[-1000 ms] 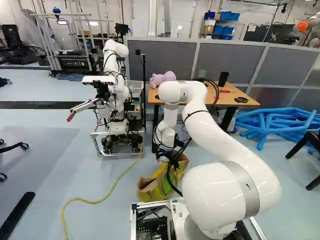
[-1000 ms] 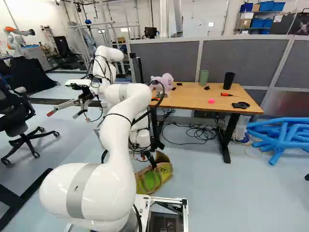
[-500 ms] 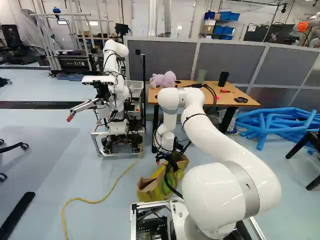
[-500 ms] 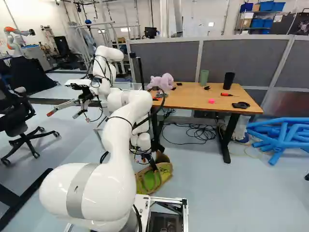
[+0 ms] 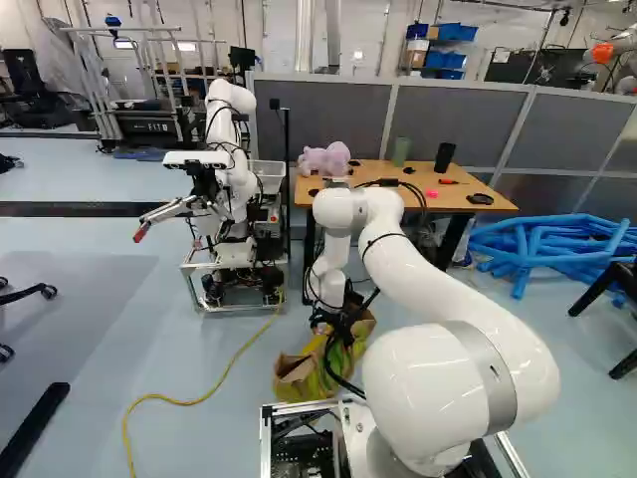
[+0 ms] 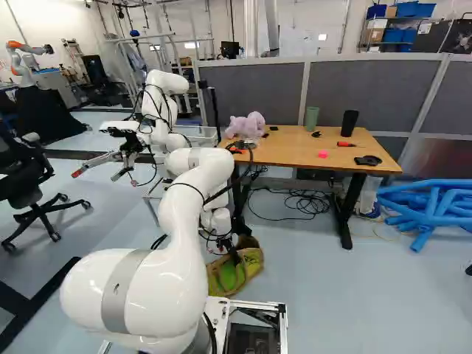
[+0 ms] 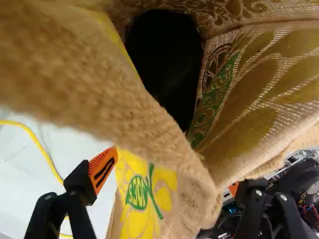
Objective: Pick up the bag on the ground and place it on the table
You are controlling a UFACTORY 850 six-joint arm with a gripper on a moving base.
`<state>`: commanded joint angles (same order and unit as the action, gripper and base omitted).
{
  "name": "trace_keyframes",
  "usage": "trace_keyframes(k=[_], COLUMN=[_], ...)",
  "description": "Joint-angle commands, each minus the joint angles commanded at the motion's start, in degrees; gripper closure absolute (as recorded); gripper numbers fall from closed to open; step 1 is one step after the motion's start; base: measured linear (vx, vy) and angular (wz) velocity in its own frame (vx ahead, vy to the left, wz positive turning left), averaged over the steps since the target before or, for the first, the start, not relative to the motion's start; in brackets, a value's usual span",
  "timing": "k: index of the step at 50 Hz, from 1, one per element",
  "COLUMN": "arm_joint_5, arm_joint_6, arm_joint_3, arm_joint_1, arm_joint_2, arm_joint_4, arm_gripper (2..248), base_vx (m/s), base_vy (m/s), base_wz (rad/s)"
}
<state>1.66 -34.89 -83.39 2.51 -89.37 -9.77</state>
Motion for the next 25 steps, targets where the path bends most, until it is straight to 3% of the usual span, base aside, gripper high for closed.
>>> trace_keyframes(k=[9, 10, 14, 15, 20, 21, 25], arm_joint_5=[0.0, 0.0, 0.0, 0.0, 0.0, 0.0, 0.0], arm_joint_6=[0.0, 0.0, 0.0, 0.0, 0.0, 0.0, 0.0], arm_joint_3=[-0.4, -0.4, -0.4, -0.4, -0.4, -0.4, -0.4], arm_joint_1=[0.0, 0.0, 0.0, 0.0, 0.0, 0.0, 0.0], arm_joint_2=[-0.4, -0.4, -0.4, -0.4, -0.4, -0.4, -0.4], arm_joint_4=[0.0, 0.0, 0.0, 0.0, 0.0, 0.0, 0.0], arm_gripper=[15, 53, 53, 91, 91, 129, 129], base_vx=[0.0, 0.0, 0.0, 0.0, 0.0, 0.0, 0.0], base_vy=[0.0, 0.0, 0.0, 0.0, 0.0, 0.0, 0.0], base_wz=[0.0, 0.0, 0.0, 0.0, 0.0, 0.0, 0.0])
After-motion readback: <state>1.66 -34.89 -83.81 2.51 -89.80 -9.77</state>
